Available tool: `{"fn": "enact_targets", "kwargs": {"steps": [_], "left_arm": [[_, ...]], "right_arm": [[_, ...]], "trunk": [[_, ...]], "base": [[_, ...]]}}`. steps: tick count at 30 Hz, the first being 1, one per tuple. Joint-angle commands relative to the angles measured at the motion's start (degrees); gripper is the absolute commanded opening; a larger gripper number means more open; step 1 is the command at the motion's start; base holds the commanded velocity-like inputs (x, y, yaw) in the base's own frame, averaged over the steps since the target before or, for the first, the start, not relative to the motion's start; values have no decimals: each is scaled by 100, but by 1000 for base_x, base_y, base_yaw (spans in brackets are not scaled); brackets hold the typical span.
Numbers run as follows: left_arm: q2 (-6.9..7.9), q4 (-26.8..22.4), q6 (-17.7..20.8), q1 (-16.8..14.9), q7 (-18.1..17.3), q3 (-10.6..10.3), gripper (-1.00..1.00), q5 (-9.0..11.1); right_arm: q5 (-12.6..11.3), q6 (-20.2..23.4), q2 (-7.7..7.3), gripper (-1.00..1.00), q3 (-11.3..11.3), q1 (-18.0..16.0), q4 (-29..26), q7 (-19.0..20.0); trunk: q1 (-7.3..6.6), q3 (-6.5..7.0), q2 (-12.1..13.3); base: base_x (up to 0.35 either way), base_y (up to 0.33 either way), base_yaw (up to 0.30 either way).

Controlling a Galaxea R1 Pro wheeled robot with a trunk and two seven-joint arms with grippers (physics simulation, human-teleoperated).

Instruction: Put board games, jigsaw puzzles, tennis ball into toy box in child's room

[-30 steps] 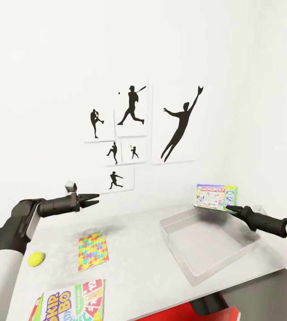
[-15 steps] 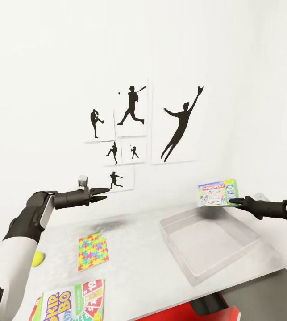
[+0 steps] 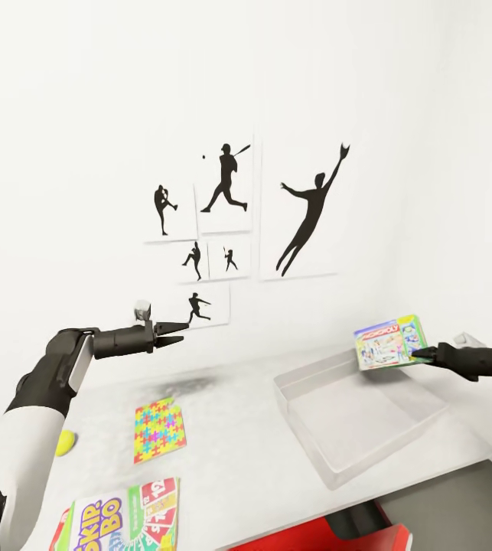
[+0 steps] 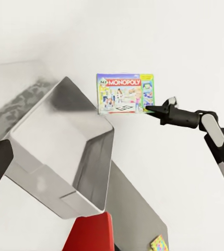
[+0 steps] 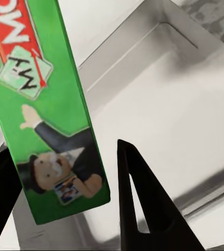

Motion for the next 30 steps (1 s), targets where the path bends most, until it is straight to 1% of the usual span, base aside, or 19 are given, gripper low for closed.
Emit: {"fn": "enact_targets", "kwargs": {"steps": [1,6,15,17,18,20,21,23,25,26,30], "left_arm": [[1,0,38,-1,-12,2,100,7],[1,-7,38,-1,-12,1,100,6],[-7,-14,38,-3,-12,-6,100,13],[-8,-17,38,-2,-12,-7,100,14],[-8,-17,38,-2,-12,-7,100,14],[-8,-18,38,-3,-12,-7,100,14],[-8,-18,38,-2,-12,-7,100,14],[-11,-20,38,-2,-12,-7,100,14],[-14,-24,38,-3,-12,-7,100,16],[-15,-28,38,-3,-12,-7,100,19],[-16,-34,38,-2,-12,-7,100,22]], "right_arm": [[47,22,16,-100,39,-7,-6,53],[57,22,55,-100,131,-10,-12,62],[78,22,79,-100,157,-18,15,63],[194,22,84,-100,163,-19,23,63],[310,22,85,-100,174,-21,25,63],[436,22,91,-100,188,-24,27,67],[543,22,97,-100,197,-25,28,80],[646,22,98,-100,208,-27,28,148],[705,22,95,-100,222,-28,29,289],[731,22,86,-100,229,-28,29,423],[773,22,70,-100,241,-28,29,736]], "trunk": [[2,-12,-6],[2,-58,-6],[2,-143,-6],[2,-162,-6],[2,-171,-6],[2,-190,-6],[2,-200,-6],[2,-219,-6],[2,-238,-6],[2,-247,-6],[2,-285,-6]], "base": [[0,0,0],[0,0,0],[0,0,0],[0,0,0],[0,0,0],[0,0,0],[0,0,0],[0,0,0],[0,0,0],[0,0,0],[0,0,0]]}}
